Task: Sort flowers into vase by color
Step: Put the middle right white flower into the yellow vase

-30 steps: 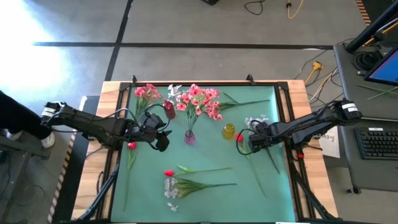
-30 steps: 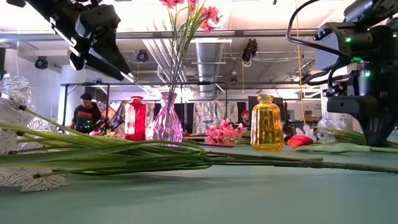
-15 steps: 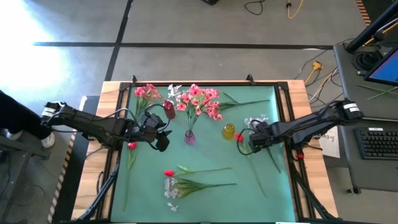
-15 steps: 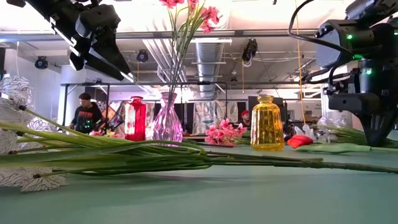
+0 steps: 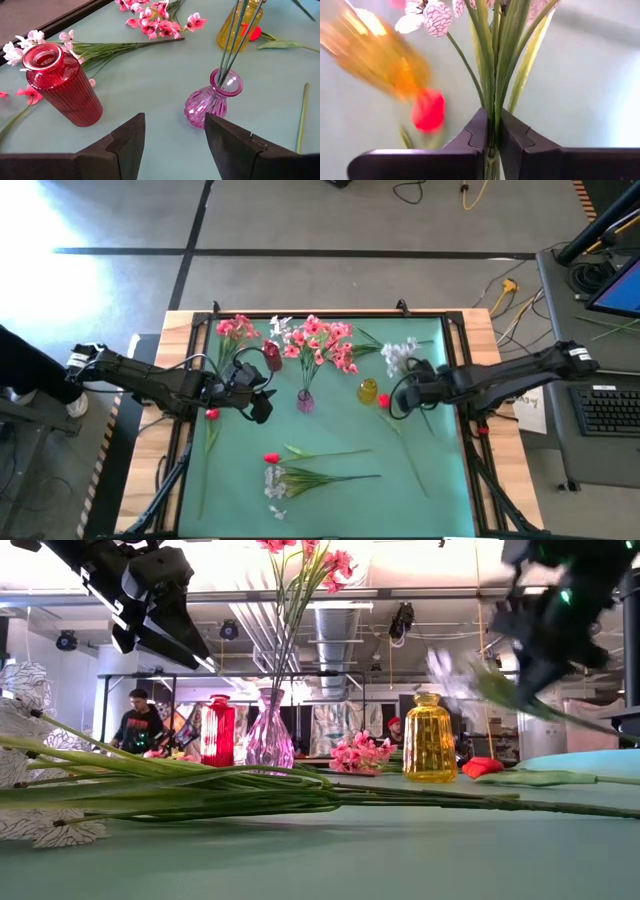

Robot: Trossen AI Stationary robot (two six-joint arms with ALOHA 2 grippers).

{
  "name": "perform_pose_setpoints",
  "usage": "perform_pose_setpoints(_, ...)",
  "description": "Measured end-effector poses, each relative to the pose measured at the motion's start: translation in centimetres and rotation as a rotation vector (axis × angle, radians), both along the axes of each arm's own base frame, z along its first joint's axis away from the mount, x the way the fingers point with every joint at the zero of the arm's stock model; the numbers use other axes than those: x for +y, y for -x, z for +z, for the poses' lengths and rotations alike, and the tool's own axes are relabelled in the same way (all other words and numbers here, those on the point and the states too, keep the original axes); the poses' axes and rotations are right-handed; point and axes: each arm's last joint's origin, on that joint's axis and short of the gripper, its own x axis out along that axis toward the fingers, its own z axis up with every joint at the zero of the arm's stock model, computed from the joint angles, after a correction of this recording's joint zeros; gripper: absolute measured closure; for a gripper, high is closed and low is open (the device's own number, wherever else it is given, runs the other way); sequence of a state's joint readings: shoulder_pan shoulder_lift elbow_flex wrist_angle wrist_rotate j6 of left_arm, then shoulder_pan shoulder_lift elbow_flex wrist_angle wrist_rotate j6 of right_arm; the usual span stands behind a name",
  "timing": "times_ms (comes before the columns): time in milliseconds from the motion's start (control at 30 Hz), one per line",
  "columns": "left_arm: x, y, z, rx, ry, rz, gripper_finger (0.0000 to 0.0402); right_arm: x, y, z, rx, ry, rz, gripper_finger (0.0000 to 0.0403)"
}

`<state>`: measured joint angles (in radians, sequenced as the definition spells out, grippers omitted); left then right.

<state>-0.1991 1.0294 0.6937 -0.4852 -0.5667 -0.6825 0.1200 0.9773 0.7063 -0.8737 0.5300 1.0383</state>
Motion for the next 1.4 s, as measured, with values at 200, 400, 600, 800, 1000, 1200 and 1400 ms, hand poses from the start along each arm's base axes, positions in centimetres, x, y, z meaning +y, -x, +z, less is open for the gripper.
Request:
perform_pose_setpoints(200,0.0,0.0,0.0,-0.008,0.009,0.007,0.0209,0.0,-1.6,3.9,-0.303,0.236,0.226,0.0380)
perform_pose_setpoints(400,0.0,0.0,0.0,-0.009,0.009,0.007,0.0209,0.2,-2.2,5.7,-0.587,0.441,0.441,0.0380)
perform_pose_setpoints(600,0.0,0.0,0.0,-0.010,0.010,0.008,0.0209,0.4,-2.0,4.8,-0.803,0.599,0.539,0.0380)
perform_pose_setpoints(800,0.0,0.0,0.0,-0.010,0.010,0.008,0.0209,0.3,-1.4,3.6,-0.886,0.661,0.523,0.0380)
perform_pose_setpoints(1000,0.0,0.0,0.0,-0.011,0.010,0.007,0.0209,0.3,-0.9,3.1,-0.935,0.688,0.528,0.0380)
perform_pose_setpoints(1200,0.0,0.0,0.0,-0.011,0.010,0.008,0.0209,0.3,-1.0,3.2,-0.933,0.697,0.533,0.0380)
perform_pose_setpoints(1400,0.0,0.0,0.0,-0.011,0.010,0.007,0.0209,0.3,-1.0,3.5,-0.914,0.738,0.544,0.0380)
